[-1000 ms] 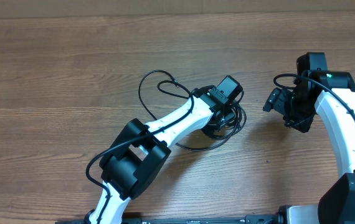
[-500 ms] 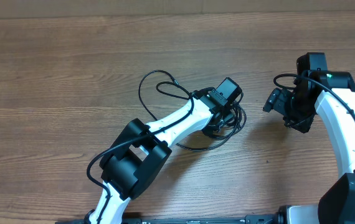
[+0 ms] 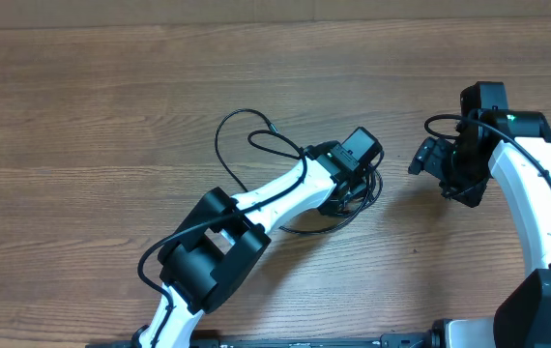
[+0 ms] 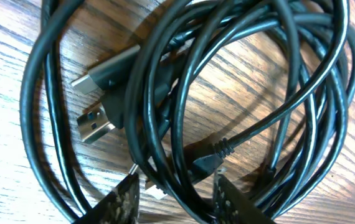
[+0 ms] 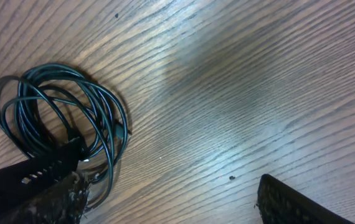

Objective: Untangle cables

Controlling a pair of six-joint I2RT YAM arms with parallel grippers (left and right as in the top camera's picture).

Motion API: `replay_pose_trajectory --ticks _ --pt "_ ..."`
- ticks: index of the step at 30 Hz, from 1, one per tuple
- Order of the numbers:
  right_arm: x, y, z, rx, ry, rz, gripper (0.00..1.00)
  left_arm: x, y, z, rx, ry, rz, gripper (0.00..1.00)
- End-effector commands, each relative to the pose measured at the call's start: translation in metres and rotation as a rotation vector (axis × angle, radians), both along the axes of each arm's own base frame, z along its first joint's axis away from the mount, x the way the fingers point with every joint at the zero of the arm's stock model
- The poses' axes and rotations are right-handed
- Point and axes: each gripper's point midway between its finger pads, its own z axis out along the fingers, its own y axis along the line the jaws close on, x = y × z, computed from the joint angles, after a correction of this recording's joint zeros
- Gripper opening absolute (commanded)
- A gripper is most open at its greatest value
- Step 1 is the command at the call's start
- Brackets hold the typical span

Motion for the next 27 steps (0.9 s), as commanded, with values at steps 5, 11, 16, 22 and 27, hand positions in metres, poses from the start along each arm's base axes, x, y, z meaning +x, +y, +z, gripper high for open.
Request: replay_pose_trajectory --ticks 5,11,16,22,27 --pt "0.006 0.0 0.011 0.007 -0.036 0.008 0.85 0.0 0.009 -0.009 0.048 -0.014 0.021 0.29" --pt "0.005 0.0 0.011 0.007 -0.032 0.008 0.85 0.001 0.013 -0.01 0.071 -0.019 0.021 0.26" --pt "0.003 0.0 0.011 0.007 -0.025 0.008 0.85 0.007 0.028 -0.011 0.155 -0.068 -0.036 0.04" --pt "0.003 0.001 0.011 0.01 -0.026 0.012 0.89 0.026 0.044 0.01 0.193 -0.123 -0.2 0.04" --pt "0.01 0.022 0.015 0.12 -0.078 0.139 0.91 0.043 0.038 0.068 0.154 -0.263 -0.441 0.04"
